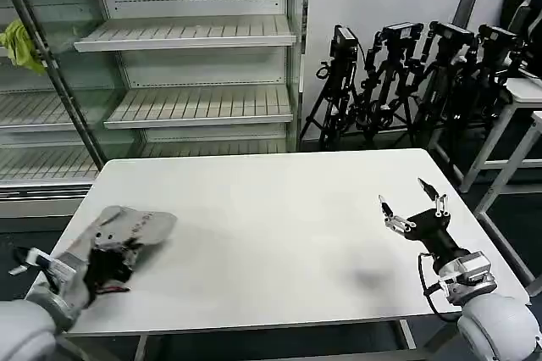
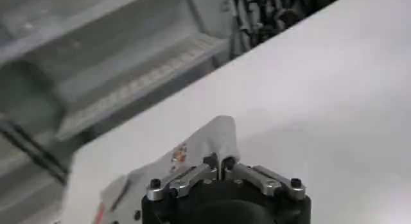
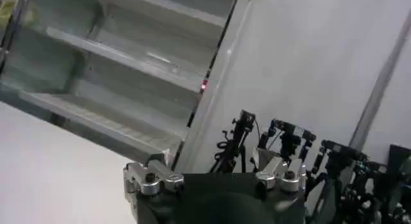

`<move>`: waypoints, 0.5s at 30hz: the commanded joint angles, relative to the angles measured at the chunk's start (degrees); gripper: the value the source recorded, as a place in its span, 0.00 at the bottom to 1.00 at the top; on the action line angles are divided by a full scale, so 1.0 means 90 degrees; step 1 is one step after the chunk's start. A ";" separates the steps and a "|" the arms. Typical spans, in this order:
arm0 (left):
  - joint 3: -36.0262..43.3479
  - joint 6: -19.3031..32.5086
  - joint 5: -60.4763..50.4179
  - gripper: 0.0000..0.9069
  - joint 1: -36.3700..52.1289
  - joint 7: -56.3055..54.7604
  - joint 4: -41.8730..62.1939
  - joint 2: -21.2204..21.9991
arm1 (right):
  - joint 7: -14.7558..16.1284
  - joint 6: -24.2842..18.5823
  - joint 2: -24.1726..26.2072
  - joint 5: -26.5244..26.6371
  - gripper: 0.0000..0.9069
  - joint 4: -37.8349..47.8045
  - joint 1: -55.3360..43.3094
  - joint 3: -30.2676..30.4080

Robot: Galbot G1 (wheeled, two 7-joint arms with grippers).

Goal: Fold and organize the clothes.

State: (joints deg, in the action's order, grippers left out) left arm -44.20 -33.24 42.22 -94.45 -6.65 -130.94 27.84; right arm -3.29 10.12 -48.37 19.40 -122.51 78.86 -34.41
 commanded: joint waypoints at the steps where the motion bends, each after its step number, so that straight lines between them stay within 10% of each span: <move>1: 0.1818 0.0013 0.0353 0.07 0.0987 -0.0185 -0.0402 0.0221 | -0.0011 0.0023 -0.0063 -0.0143 1.00 -0.0040 0.0327 -0.0090; 15: 0.4403 0.0014 0.1019 0.18 0.3974 -0.0663 0.0787 0.1282 | -0.0085 0.0058 -0.0080 -0.0415 1.00 -0.0029 0.0625 -0.0017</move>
State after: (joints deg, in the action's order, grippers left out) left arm -23.26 -33.12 47.69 -78.55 -9.99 -130.21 32.43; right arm -3.92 10.47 -49.11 16.67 -122.66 82.85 -34.14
